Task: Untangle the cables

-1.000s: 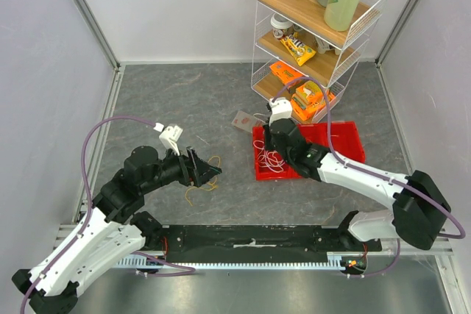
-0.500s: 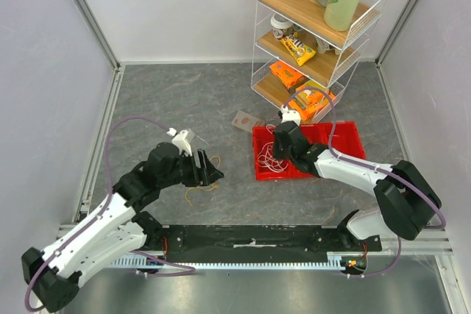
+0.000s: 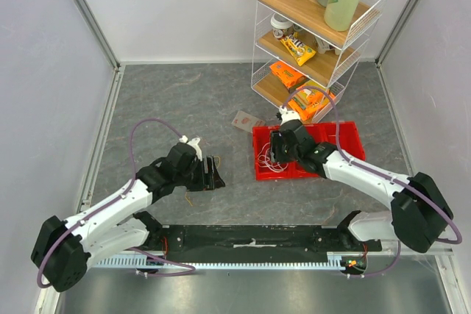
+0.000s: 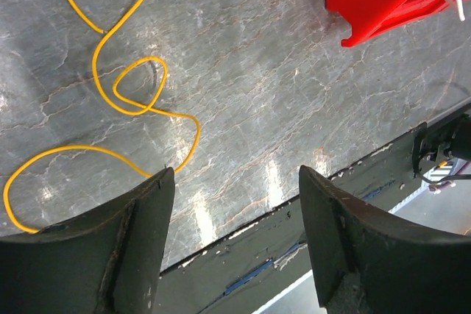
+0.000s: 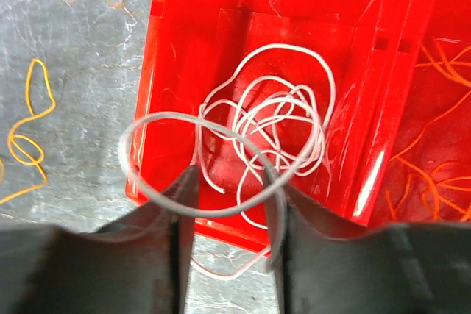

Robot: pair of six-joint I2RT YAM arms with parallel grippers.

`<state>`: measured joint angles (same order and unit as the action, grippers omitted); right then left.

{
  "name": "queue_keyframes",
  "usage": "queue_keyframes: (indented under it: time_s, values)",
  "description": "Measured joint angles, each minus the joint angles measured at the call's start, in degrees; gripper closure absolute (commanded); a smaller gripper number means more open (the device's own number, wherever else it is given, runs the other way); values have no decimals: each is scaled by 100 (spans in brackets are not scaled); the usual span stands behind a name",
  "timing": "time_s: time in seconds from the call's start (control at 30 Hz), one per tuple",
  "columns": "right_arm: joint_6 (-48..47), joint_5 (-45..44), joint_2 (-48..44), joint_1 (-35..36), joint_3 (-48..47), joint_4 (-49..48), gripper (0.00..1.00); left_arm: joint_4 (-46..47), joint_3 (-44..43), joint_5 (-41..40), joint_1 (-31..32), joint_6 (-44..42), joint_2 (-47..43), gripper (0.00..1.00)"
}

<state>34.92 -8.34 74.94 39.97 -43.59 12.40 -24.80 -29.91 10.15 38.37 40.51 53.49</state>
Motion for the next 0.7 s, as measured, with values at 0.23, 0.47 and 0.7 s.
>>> queue_keyframes:
  time_s: [0.23, 0.47, 0.7]
  values:
    - [-409, -55, -175, 0, -459, 636, 21, 267, 59, 0, 2, -7, 122, 33]
    - [-654, -79, -1075, 0, -520, 796, 15, 286, 96, -48, 2, -50, 160, 38]
    - [-752, -39, -765, 0, -557, 734, 54, 310, 96, -46, 2, -63, 201, 40]
